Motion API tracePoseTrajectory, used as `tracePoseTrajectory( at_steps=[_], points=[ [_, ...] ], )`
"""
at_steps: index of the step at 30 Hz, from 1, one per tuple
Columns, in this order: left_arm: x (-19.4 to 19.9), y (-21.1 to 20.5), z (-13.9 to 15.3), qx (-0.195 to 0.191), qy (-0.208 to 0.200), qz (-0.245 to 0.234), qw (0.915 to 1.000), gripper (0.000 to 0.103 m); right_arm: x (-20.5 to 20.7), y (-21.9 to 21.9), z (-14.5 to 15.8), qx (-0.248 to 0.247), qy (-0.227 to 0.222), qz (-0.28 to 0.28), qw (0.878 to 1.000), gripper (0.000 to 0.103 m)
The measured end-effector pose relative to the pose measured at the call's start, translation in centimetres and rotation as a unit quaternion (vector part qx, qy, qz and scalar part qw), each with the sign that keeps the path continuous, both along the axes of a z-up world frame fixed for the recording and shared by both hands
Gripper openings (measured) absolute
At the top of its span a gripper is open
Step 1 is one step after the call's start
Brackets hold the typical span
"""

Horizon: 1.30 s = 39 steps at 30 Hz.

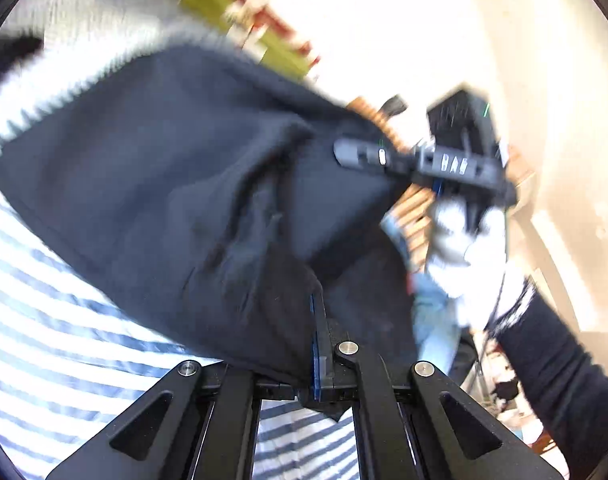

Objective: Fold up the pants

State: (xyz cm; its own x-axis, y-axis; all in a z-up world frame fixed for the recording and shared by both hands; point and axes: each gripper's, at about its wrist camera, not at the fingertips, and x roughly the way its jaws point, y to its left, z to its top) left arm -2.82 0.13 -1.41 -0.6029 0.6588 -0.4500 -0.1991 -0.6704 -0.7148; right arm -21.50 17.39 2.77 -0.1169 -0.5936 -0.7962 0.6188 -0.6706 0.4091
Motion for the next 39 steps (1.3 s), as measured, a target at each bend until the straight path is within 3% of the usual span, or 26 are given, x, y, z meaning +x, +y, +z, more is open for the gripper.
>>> tracePoseTrajectory(
  at_steps=[5, 7, 8, 12, 17, 22, 25, 28, 32, 39],
  points=[
    [4.7, -3.5, 7.8, -0.005, 0.060, 0.017, 0.9981, 0.002, 4.4, 4.2, 6.7, -0.102, 0.007, -0.085, 0.991, 0.003],
    [7.2, -5.0, 11.1, -0.027, 0.087, 0.020, 0.9956, 0.002, 6.9, 5.3, 9.0, -0.162, -0.004, -0.099, 0.982, 0.003],
    [8.4, -6.6, 12.7, -0.036, 0.100, 0.017, 0.9942, 0.002, 7.9, 4.7, 10.2, -0.178, 0.000, -0.101, 0.979, 0.003],
    [12.9, -6.8, 18.4, -0.079, 0.157, -0.005, 0.9844, 0.002, 14.4, 4.1, 14.3, -0.229, 0.035, -0.113, 0.966, 0.003],
    [17.5, -7.9, 23.1, -0.083, 0.157, -0.049, 0.9830, 0.002, 21.8, 5.2, 16.0, -0.298, 0.030, -0.150, 0.942, 0.003],
    [18.9, -7.1, 24.9, -0.077, 0.132, -0.100, 0.9832, 0.002, 29.0, 6.2, 15.4, -0.332, 0.014, -0.189, 0.924, 0.004],
    [17.3, -7.6, 22.7, -0.092, 0.094, -0.106, 0.9857, 0.002, 32.0, 6.5, 14.4, -0.333, 0.025, -0.213, 0.918, 0.004],
    [11.6, -8.1, 17.8, -0.067, 0.034, -0.104, 0.9918, 0.002, 30.3, 6.3, 11.2, -0.318, 0.013, -0.239, 0.917, 0.004],
    [1.2, -8.1, 10.0, -0.058, -0.027, -0.090, 0.9939, 0.002, 23.1, 6.6, 5.1, -0.308, -0.032, -0.288, 0.906, 0.004],
    [-14.3, -7.9, -1.7, -0.070, -0.123, -0.077, 0.9870, 0.002, 9.7, 8.0, -6.1, -0.289, -0.112, -0.364, 0.879, 0.004]
  ],
)
